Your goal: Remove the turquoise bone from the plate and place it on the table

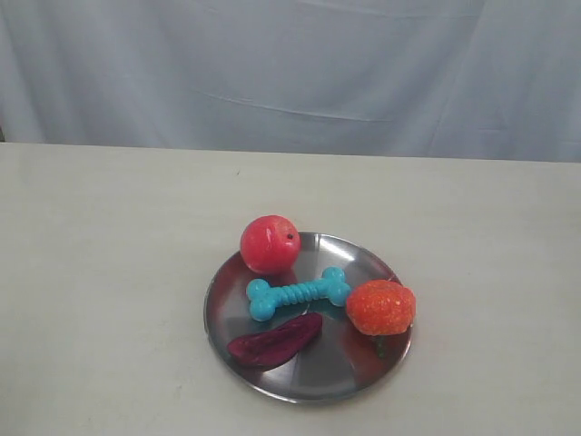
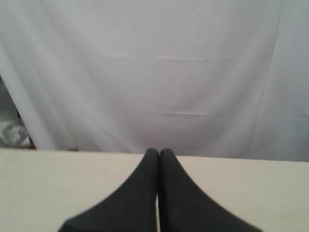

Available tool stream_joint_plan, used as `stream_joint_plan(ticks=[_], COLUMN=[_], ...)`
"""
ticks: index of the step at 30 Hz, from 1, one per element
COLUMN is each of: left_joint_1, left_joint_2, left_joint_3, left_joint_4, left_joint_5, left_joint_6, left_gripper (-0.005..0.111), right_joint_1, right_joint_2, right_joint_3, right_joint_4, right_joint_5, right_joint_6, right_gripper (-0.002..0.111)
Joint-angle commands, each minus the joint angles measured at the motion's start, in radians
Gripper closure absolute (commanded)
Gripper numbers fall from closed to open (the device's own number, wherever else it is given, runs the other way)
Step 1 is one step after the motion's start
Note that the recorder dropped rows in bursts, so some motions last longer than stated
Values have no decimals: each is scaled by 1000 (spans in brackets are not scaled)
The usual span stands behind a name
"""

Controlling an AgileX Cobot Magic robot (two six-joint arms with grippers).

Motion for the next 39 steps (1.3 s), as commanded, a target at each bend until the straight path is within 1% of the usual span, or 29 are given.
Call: stream_joint_plan(ticks=[1,4,6,8,14,22,25,28,35,37,38,39], left_joint_1=[4,4,4,4,4,4,4,4,4,4,4,4], left_joint_2=[-1,-1,-1,-1,-1,-1,-1,-1,-1,-1,-1,-1], left_joint_3=[3,3,3,3,3,3,3,3,3,3,3,3], left_joint_4=[-3,-3,-3,-3,-3,-3,-3,-3,-3,-3,-3,-3], left_joint_5=[-5,-5,-5,-5,-5,-5,-5,-5,-5,-5,-5,-5], left_joint_6=[-4,-4,-4,-4,-4,-4,-4,-4,-4,-4,-4,-4], left_gripper=[107,107,107,107,107,107,107,107,107,107,107,107], right_joint_1=[-2,-2,-2,-2,-2,-2,22,81,277,324,372,393], right_joint_2=[201,330,409,461,592,738,794,843,948,970,995,1005], right_joint_3=[-268,-429,-523,-571,-590,-590,-590,-590,-590,-583,-571,-569], right_joint_4=[99,178,218,230,190,173,136,59,-142,-181,-203,-203], right_joint_5=[326,527,539,539,539,539,539,539,539,539,539,539], right_joint_6=[-257,-341,-371,-393,-560,-717,-766,-811,-862,-865,-893,-907], right_gripper=[108,108,108,108,108,108,108,108,108,108,108,108])
